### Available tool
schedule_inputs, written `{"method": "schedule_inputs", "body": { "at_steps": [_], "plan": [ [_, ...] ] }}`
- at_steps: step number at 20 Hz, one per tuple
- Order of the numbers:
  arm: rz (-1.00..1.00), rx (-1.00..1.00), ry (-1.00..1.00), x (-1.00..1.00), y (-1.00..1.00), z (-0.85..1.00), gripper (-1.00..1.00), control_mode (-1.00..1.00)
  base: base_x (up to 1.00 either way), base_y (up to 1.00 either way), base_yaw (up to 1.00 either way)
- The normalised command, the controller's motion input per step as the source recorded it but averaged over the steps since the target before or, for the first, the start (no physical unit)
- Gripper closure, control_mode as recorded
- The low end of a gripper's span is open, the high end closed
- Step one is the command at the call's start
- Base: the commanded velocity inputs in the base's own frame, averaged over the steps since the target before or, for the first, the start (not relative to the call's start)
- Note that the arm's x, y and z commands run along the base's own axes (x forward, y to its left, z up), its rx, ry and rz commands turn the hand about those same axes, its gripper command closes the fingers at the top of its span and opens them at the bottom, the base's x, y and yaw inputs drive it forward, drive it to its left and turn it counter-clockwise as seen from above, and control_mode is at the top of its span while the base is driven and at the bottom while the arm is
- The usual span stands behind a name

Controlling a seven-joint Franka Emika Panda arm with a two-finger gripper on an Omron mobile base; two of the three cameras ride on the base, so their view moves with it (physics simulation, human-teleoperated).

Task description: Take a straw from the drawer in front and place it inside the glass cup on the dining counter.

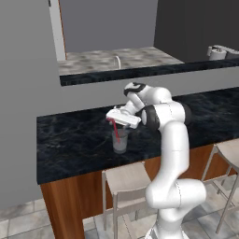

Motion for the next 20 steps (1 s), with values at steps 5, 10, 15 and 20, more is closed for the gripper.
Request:
{"method": "schedule_inputs", "body": {
  "at_steps": [5, 10, 15, 20],
  "plan": [
    [0.0, -0.09, -0.12, 0.0, -0.08, 0.0, -1.0, -1.0, 0.0, 0.0, 0.0],
    [0.0, -0.19, -0.17, 0.0, -0.09, 0.0, -1.0, -1.0, 0.0, 0.0, 0.0],
    [0.0, -0.27, -0.24, 0.0, -0.15, -0.03, -1.0, -1.0, 0.0, 0.0, 0.0],
    [-0.04, -0.27, -0.33, 0.0, -0.02, -0.09, -1.0, -1.0, 0.0, 0.0, 0.0]
  ]
}}
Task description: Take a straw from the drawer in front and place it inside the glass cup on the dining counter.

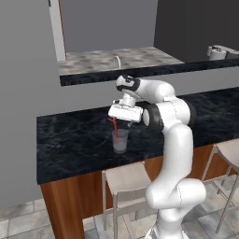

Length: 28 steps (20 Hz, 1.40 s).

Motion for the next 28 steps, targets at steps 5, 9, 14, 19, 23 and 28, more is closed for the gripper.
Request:
{"method": "schedule_inputs", "body": {
  "at_steps": [5, 9, 14, 19, 23, 28],
  "plan": [
    [-0.05, -0.24, -0.43, -0.07, 0.0, -0.08, -1.0, -1.0, 0.0, 0.0, 0.0],
    [0.0, -0.15, -0.48, -0.67, -0.04, 0.22, -1.0, -1.0, 0.0, 0.0, 0.0],
    [-0.05, -0.06, -0.36, -0.31, -0.27, 0.64, -1.0, -1.0, 0.0, 0.0, 0.0],
    [-0.03, -0.01, -0.21, -0.45, -0.5, 0.72, -1.0, -1.0, 0.0, 0.0, 0.0],
    [-0.01, 0.0, -0.12, -0.54, -0.56, 0.74, -1.0, -1.0, 0.0, 0.0, 0.0],
    [0.0, 0.0, -0.1, -0.92, -0.44, 0.57, -1.0, -1.0, 0.0, 0.0, 0.0]
  ]
}}
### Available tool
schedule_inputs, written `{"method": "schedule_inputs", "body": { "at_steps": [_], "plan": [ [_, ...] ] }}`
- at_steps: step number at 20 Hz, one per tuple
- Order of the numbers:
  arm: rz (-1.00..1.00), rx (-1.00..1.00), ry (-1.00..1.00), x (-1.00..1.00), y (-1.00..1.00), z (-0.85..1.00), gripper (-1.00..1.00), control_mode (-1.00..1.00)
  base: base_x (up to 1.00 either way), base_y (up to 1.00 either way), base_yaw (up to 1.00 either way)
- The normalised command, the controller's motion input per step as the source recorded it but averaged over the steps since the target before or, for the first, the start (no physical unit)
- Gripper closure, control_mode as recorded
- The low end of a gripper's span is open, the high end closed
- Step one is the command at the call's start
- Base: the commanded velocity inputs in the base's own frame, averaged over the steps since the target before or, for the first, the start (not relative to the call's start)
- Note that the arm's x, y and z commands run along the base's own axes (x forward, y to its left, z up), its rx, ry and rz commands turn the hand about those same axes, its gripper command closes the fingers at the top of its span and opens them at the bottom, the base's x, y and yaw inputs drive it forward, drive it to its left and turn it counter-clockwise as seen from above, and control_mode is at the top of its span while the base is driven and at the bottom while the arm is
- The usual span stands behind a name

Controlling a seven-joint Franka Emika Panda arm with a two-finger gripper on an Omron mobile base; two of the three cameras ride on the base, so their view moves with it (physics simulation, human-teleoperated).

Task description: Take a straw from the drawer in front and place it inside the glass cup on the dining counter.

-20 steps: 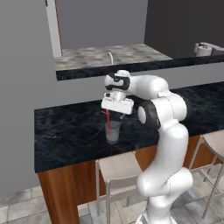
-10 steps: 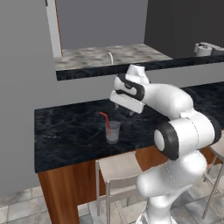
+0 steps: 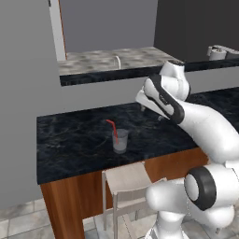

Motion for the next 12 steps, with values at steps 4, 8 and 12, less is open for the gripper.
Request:
{"method": "schedule_inputs", "body": {
  "at_steps": [4, 8, 12],
  "plan": [
    [0.0, 0.0, -0.06, -1.0, -0.21, 0.38, -1.0, -1.0, 0.0, 0.0, 0.0],
    [0.0, -0.04, -0.04, -1.0, -0.15, 0.23, -1.0, -1.0, 0.0, 0.0, 0.0],
    [0.0, -0.08, 0.0, -1.0, -0.12, 0.08, -1.0, -1.0, 0.0, 0.0, 0.0]
  ]
}}
